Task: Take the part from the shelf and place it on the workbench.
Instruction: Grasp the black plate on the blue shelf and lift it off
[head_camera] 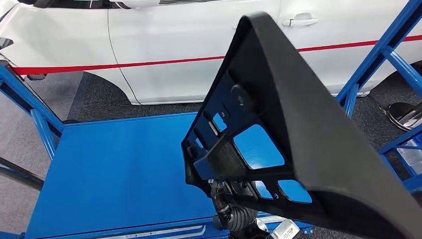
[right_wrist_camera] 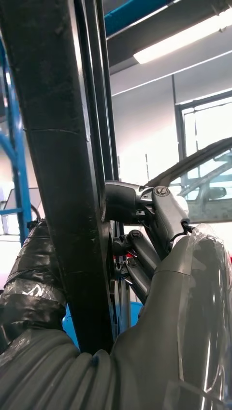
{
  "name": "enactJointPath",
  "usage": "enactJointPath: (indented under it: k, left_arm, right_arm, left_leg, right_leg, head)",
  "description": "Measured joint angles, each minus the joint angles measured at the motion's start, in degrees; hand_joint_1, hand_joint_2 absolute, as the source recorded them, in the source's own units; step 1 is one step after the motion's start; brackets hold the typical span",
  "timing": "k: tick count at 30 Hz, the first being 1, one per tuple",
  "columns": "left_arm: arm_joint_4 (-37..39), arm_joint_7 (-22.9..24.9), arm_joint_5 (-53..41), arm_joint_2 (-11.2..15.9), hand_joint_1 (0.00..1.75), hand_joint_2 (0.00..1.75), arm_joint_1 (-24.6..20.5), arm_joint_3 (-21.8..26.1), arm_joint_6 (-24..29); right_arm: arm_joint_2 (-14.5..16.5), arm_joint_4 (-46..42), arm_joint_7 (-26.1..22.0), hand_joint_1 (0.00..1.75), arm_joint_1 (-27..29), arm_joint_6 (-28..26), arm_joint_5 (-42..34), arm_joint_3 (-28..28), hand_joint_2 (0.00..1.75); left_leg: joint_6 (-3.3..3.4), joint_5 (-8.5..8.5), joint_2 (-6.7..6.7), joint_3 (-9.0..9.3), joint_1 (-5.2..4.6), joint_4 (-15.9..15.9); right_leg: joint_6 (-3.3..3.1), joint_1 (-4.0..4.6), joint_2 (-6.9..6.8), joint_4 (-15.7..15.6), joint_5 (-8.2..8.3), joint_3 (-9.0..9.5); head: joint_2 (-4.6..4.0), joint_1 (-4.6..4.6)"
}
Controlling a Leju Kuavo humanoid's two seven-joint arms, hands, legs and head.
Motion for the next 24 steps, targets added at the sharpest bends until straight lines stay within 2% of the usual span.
enactJointPath:
  k: [2, 3, 4, 6, 7, 8, 9, 10, 11, 12, 13, 14, 16, 17, 18, 19, 20, 21, 22, 23, 24]
  left_arm:
    - [0.01, 0.05, -0.21, -0.08, 0.0, 0.0, 0.11, 0.12, -0.09]
    - [0.01, 0.08, -0.32, -0.1, 0.0, 0.0, 0.13, 0.14, -0.14]
    - [0.01, 0.1, -0.42, -0.12, 0.0, 0.0, 0.13, 0.15, -0.18]
    - [0.0, 0.13, -0.53, -0.09, 0.0, 0.0, 0.08, 0.17, -0.23]
    - [0.0, 0.14, -0.56, -0.09, 0.0, 0.0, 0.09, 0.17, -0.25]
    - [0.0, 0.15, -0.57, -0.09, 0.0, 0.0, 0.1, 0.17, -0.27]
    - [0.0, 0.16, -0.57, -0.1, 0.0, 0.0, 0.11, 0.17, -0.28]
    - [0.0, 0.16, -0.57, -0.12, 0.0, 0.0, 0.1, 0.17, -0.3]
    - [0.0, 0.16, -0.57, -0.14, 0.0, 0.0, 0.1, 0.17, -0.31]
    - [0.0, 0.16, -0.57, -0.15, 0.0, 0.0, 0.09, 0.17, -0.32]
    - [0.0, 0.16, -0.57, -0.15, 0.0, 0.0, 0.1, 0.17, -0.32]
    - [0.0, 0.16, -0.57, -0.14, 0.0, 0.0, 0.1, 0.18, -0.33]
    - [0.0, 0.16, -0.57, -0.13, 0.0, 0.0, 0.12, 0.19, -0.35]
    - [0.0, 0.16, -0.57, -0.13, 0.0, 0.0, 0.14, 0.2, -0.38]
    - [0.0, 0.16, -0.58, -0.12, 0.0, 0.0, 0.16, 0.21, -0.41]
    - [0.0, 0.16, -0.59, -0.13, 0.0, 0.0, 0.19, 0.22, -0.47]
    - [0.0, 0.16, -0.6, -0.14, 0.0, 0.0, 0.2, 0.23, -0.56]
    - [0.0, 0.16, -0.6, -0.16, 0.0, 0.0, 0.21, 0.24, -0.65]
    - [0.0, 0.16, -0.6, -0.17, 0.0, 0.0, 0.2, 0.25, -0.75]
    - [0.0, 0.16, -0.61, -0.16, 0.0, 0.0, 0.2, 0.28, -0.82]
    - [0.0, 0.17, -0.63, -0.13, 0.0, 0.0, 0.2, 0.33, -0.88]
  right_arm:
    - [-0.07, -0.01, 0.0, 1.75, 0.05, -0.24, 0.13, 0.02, 1.75]
    - [-0.11, -0.01, 0.0, 1.75, 0.07, -0.27, 0.16, 0.03, 1.75]
    - [-0.17, -0.02, 0.0, 1.75, 0.1, -0.28, 0.17, 0.03, 1.75]
    - [-0.26, -0.01, 0.0, 1.75, 0.13, -0.26, 0.16, 0.03, 1.75]
    - [-0.28, 0.01, 0.0, 1.75, 0.13, -0.25, 0.14, 0.03, 1.75]
    - [-0.3, 0.02, 0.0, 1.75, 0.13, -0.25, 0.11, 0.03, 1.75]
    - [-0.31, 0.03, 0.0, 1.75, 0.13, -0.25, 0.09, 0.03, 1.75]
    - [-0.31, 0.04, 0.0, 1.75, 0.13, -0.25, 0.08, 0.03, 1.75]
    - [-0.31, 0.04, 0.0, 1.75, 0.12, -0.25, 0.08, 0.03, 1.75]
    - [-0.3, 0.04, 0.0, 1.75, 0.11, -0.25, 0.08, 0.05, 1.75]
    - [-0.3, 0.04, 0.0, 1.75, 0.11, -0.25, 0.08, 0.07, 1.75]
    - [-0.3, 0.04, 0.0, 1.75, 0.1, -0.25, 0.07, 0.09, 1.75]
    - [-0.29, 0.04, 0.0, 1.75, 0.09, -0.23, 0.04, 0.12, 1.75]
    - [-0.29, 0.04, 0.0, 1.75, 0.08, -0.21, 0.02, 0.14, 1.75]
    - [-0.29, 0.04, 0.0, 1.75, 0.08, -0.19, 0.01, 0.15, 1.75]
    - [-0.29, 0.05, 0.0, 1.75, 0.08, -0.15, -0.04, 0.15, 1.75]
    - [-0.29, 0.08, 0.0, 1.75, 0.07, -0.1, -0.14, 0.16, 1.75]
    - [-0.31, 0.14, 0.0, 1.75, 0.04, 0.01, -0.32, 0.16, 1.75]
    - [-0.34, 0.23, 0.0, 1.75, 0.0, 0.17, -0.62, 0.16, 1.75]
    - [-0.38, 0.34, 0.0, 1.75, -0.06, 0.39, -1.01, 0.16, 1.75]
    - [-0.43, 0.48, 0.0, 1.75, -0.13, 0.65, -1.42, 0.16, 1.75]
  left_leg:
    - [0.44, 1.11, 0.23, -0.34, 0.28, -0.64]
    - [0.79, 1.79, 0.42, -0.67, 0.5, -0.99]
    - [1.06, 2.47, 0.62, -1.16, 0.72, -1.3]
    - [1.38, 3.44, 0.81, -2.45, 0.72, -1.2]
    - [1.3, 3.84, 0.85, -3.16, 0.73, -1.03]
    - [1.19, 4.19, 0.89, -3.88, 0.77, -0.8]
    - [1.02, 4.51, 0.92, -4.59, 0.84, -0.52]
    - [0.79, 4.77, 0.92, -5.25, 0.94, -0.2]
    - [0.52, 5.0, 0.9, -5.8, 1.03, 0.15]
    - [0.2, 5.22, 0.85, -6.29, 1.04, 0.51]
    - [-0.18, 5.52, 0.82, -6.59, 1.02, 0.72]
    - [-0.56, 5.85, 0.78, -6.78, 0.96, 0.85]
    - [-1.37, 6.67, 0.74, -6.9, 0.95, 0.69]
    - [-1.71, 6.57, 0.71, -7.04, 1.05, 0.81]
    - [-1.99, 5.67, 0.68, -7.38, 1.17, 1.35]
    - [-2.19, 3.72, 0.66, -7.98, 1.25, 2.83]
    - [-2.32, 0.92, 0.65, -8.87, 1.32, 5.46]
    - [-2.41, -1.94, 0.65, -9.88, 1.3, 8.93]
    - [-2.45, -4.07, 0.65, -10.7, 1.25, 12.56]
    - [-2.41, -4.9, 0.65, -10.99, 1.17, 15.4]
    - [-2.22, -4.35, 0.64, -10.49, 1.05, 16.64]
  right_leg:
    - [0.7, -0.04, 0.17, 0.14, -0.05, -0.38]
    - [1.0, -0.07, 0.3, 1.06, -1.31, -0.84]
    - [1.3, -0.13, 0.41, 2.98, -3.47, -1.55]
    - [1.83, -0.55, 0.44, 9.23, -8.72, -3.2]
    - [2.08, -0.76, 0.42, 12.22, -10.2, -3.69]
    - [2.32, -0.97, 0.39, 13.89, -10.42, -3.51]
    - [2.53, -1.19, 0.37, 13.65, -9.49, -2.39]
    - [2.71, -1.42, 0.34, 11.39, -7.93, -0.33]
    - [2.86, -1.64, 0.33, 7.71, -6.66, 2.37]
    - [2.91, -1.63, 0.37, 3.71, -6.13, 4.99]
    - [2.73, -1.56, 0.47, 0.78, -6.02, 6.76]
    - [2.48, -1.42, 0.56, -1.04, -6.26, 7.66]
    - [1.63, -1.12, 0.68, -1.47, -6.03, 7.43]
    - [1.08, -1.14, 0.57, -1.57, -5.64, 7.08]
    - [0.46, -1.16, 0.46, -1.59, -5.15, 6.61]
    - [-0.12, -1.2, 0.35, -1.69, -4.58, 6.04]
    - [-0.61, -1.19, 0.24, -1.76, -3.94, 5.32]
    - [-0.86, -1.04, 0.22, -1.73, -3.35, 4.57]
    - [-1.01, -0.86, 0.2, -1.68, -2.74, 3.78]
    - [-1.11, -0.63, 0.17, -1.6, -2.13, 2.93]
    - [-1.17, -0.38, 0.16, -1.5, -1.55, 2.11]
  head:
    - [0.01, 0.01]
    - [0.01, 0.02]
    - [0.01, 0.05]
    - [0.01, 0.07]
    - [0.01, 0.08]
    - [0.01, 0.07]
    - [0.01, 0.08]
    - [0.01, 0.07]
    - [0.01, 0.08]
    - [0.0, 0.08]
    - [0.0, 0.07]
    - [-0.01, 0.06]
    - [-0.01, 0.06]
    - [0.0, 0.06]
    - [0.01, 0.05]
    - [0.01, 0.04]
    - [0.01, 0.04]
    - [0.0, 0.03]
    - [-0.01, 0.03]
    - [-0.01, 0.03]
    - [-0.01, 0.02]
